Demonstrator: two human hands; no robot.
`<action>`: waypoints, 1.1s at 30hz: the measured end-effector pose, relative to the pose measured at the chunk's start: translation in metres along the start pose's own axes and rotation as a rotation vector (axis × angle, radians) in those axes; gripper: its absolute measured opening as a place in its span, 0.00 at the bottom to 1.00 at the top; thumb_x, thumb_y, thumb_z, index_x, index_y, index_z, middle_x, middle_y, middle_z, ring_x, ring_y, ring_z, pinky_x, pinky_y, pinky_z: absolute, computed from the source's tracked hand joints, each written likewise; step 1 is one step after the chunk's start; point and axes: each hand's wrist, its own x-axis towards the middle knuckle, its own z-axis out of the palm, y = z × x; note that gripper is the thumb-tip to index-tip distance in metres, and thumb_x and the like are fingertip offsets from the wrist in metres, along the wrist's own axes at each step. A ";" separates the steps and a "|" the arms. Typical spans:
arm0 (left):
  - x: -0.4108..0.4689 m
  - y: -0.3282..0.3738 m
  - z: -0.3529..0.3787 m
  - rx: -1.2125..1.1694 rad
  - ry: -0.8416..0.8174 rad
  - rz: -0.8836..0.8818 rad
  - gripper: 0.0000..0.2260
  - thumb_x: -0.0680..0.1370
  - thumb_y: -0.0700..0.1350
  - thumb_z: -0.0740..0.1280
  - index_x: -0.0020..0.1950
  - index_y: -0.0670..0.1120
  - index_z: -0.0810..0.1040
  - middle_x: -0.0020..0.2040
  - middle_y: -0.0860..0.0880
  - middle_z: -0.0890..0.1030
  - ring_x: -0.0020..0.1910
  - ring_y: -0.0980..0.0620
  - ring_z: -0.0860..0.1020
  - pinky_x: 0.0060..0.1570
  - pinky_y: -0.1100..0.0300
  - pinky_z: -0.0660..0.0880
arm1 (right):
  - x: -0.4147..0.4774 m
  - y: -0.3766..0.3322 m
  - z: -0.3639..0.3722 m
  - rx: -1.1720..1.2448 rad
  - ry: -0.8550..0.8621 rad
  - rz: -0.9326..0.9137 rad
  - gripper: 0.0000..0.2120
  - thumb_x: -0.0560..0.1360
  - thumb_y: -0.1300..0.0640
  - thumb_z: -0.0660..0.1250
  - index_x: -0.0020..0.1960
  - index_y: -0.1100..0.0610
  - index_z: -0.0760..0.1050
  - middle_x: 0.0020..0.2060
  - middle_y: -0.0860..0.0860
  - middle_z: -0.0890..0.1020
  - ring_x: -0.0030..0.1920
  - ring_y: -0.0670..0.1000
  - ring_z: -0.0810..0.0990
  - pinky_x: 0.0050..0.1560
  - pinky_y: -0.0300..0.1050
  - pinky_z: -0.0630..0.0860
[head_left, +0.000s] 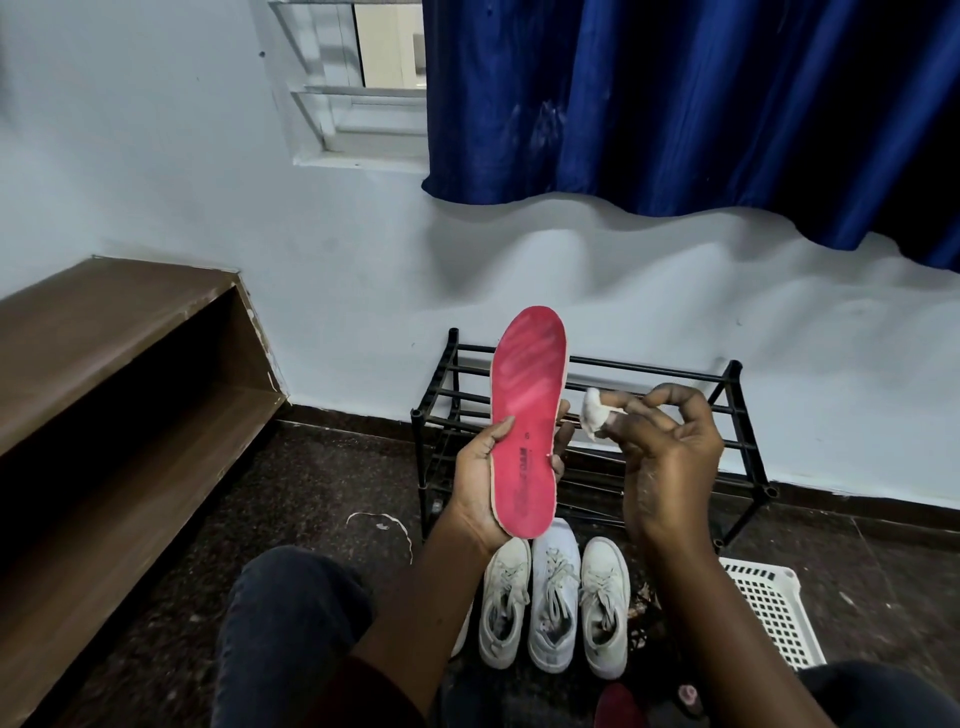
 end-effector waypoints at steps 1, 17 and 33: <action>0.000 0.000 0.001 0.004 0.010 0.011 0.21 0.65 0.44 0.75 0.55 0.36 0.81 0.51 0.39 0.81 0.41 0.45 0.80 0.40 0.56 0.78 | 0.000 0.003 0.000 -0.063 -0.019 0.028 0.19 0.66 0.81 0.60 0.40 0.57 0.66 0.32 0.55 0.83 0.34 0.52 0.81 0.35 0.41 0.77; 0.007 -0.007 -0.010 0.028 -0.045 -0.067 0.28 0.76 0.62 0.58 0.67 0.44 0.74 0.58 0.44 0.80 0.44 0.45 0.82 0.48 0.53 0.76 | -0.024 0.004 -0.012 -0.941 -0.418 0.170 0.12 0.66 0.68 0.71 0.38 0.55 0.70 0.34 0.53 0.82 0.33 0.49 0.79 0.35 0.45 0.77; -0.003 -0.002 -0.014 -0.112 -0.199 -0.122 0.32 0.72 0.55 0.71 0.68 0.37 0.70 0.62 0.35 0.75 0.54 0.38 0.78 0.53 0.48 0.77 | -0.026 0.025 -0.015 -0.403 -0.275 0.758 0.09 0.68 0.78 0.60 0.42 0.75 0.78 0.35 0.64 0.79 0.33 0.56 0.77 0.31 0.40 0.76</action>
